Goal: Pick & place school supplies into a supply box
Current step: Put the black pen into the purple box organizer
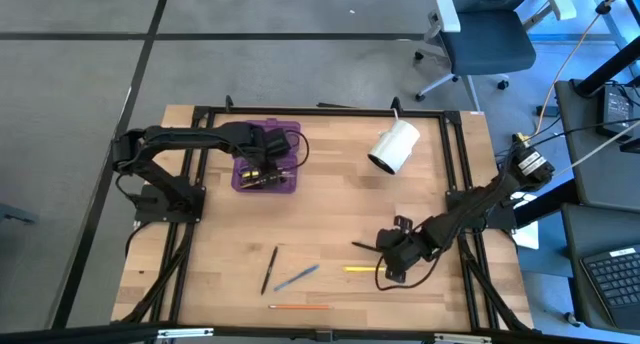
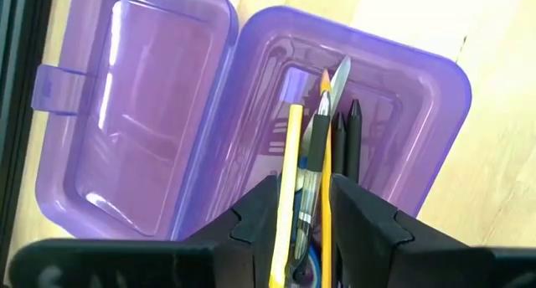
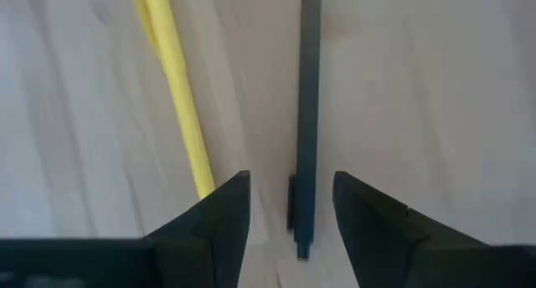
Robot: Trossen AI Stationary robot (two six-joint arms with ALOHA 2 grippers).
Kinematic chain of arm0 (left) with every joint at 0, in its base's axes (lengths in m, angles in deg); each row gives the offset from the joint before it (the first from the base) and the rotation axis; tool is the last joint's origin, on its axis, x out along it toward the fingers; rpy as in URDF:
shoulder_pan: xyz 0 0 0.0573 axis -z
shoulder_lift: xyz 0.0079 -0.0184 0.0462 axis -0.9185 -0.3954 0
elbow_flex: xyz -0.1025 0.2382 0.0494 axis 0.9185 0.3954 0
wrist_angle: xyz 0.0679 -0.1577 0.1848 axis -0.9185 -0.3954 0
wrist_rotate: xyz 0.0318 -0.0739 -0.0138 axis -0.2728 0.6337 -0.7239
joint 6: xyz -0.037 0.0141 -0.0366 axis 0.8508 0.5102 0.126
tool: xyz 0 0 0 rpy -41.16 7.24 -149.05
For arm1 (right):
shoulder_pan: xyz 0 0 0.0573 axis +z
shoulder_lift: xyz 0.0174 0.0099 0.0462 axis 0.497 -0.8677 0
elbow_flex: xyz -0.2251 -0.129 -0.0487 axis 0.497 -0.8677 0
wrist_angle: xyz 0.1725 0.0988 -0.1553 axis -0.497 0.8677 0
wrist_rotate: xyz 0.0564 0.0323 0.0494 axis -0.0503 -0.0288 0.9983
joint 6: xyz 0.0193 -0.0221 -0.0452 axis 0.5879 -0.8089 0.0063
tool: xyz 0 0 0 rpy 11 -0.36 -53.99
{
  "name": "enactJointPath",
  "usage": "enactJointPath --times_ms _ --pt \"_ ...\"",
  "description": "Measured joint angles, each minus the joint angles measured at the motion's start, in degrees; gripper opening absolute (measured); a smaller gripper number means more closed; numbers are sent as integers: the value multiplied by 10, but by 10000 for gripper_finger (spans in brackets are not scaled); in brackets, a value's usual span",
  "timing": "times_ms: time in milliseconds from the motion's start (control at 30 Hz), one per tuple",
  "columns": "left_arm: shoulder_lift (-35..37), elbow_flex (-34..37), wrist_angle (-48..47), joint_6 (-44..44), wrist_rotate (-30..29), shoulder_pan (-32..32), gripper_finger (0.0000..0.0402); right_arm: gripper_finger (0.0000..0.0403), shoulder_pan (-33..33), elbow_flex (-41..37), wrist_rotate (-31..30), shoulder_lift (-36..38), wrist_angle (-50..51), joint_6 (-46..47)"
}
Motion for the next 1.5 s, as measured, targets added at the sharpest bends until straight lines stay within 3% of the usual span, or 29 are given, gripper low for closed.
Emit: enactJointPath --times_ms 367,767,967,1300,1500 --pt "1 0 11 -9 -1 0 100 166 2 3 12 -78 1 15" --pt "1 0 10 -10 -1 0 101 49 2 2 12 -83 14 -2" --pt "22 1 19 -26 2 0 97 45 1 8 8 -82 19 1" --pt "131 1 108 -25 58 1 95 46 1 35 -99 -45 30 -18" --pt "176 70 261 -26 178 10 94 44 0 35 -238 4 2 -20"
